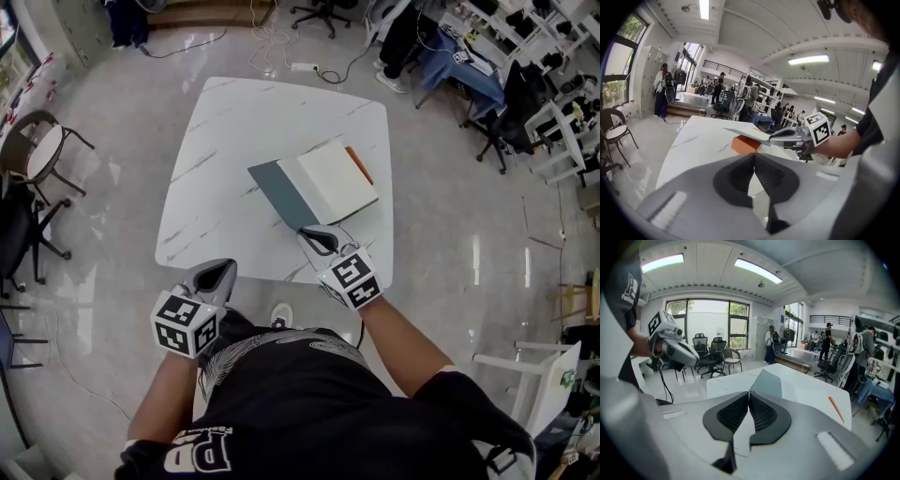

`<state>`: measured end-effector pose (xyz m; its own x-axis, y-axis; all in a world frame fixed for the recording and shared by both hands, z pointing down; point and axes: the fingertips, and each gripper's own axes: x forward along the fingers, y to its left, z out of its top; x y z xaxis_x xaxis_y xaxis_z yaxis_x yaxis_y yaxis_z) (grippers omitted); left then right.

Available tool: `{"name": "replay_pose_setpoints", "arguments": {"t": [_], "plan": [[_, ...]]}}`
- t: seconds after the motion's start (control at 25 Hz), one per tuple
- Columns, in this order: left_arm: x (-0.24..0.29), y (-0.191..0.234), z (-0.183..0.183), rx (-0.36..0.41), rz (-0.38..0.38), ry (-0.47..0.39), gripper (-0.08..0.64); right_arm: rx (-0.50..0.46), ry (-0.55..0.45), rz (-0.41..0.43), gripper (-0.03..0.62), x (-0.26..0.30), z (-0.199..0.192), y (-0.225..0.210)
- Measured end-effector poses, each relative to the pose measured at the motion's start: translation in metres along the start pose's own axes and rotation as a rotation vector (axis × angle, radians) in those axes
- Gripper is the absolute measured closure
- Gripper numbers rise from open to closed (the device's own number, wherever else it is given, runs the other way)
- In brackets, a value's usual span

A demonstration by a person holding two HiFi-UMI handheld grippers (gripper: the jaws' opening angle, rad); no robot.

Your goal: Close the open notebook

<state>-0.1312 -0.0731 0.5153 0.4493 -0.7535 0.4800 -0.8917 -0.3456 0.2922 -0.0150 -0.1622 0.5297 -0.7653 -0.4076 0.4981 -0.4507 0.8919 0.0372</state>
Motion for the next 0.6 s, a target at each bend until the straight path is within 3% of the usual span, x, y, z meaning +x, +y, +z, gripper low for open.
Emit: {"name": "replay_pose_setpoints", "arguments": {"t": [0.28, 0.6], "plan": [[0.009, -0.007, 0.005, 0.012, -0.02, 0.001, 0.502, 0.219, -0.092, 0.015, 0.584, -0.011, 0.009, -0.017], [0.017, -0.014, 0.015, 0.023, -0.037, 0.006, 0.502, 0.343, -0.198, 0.008, 0.588, -0.032, 0.027, -0.045]]}}
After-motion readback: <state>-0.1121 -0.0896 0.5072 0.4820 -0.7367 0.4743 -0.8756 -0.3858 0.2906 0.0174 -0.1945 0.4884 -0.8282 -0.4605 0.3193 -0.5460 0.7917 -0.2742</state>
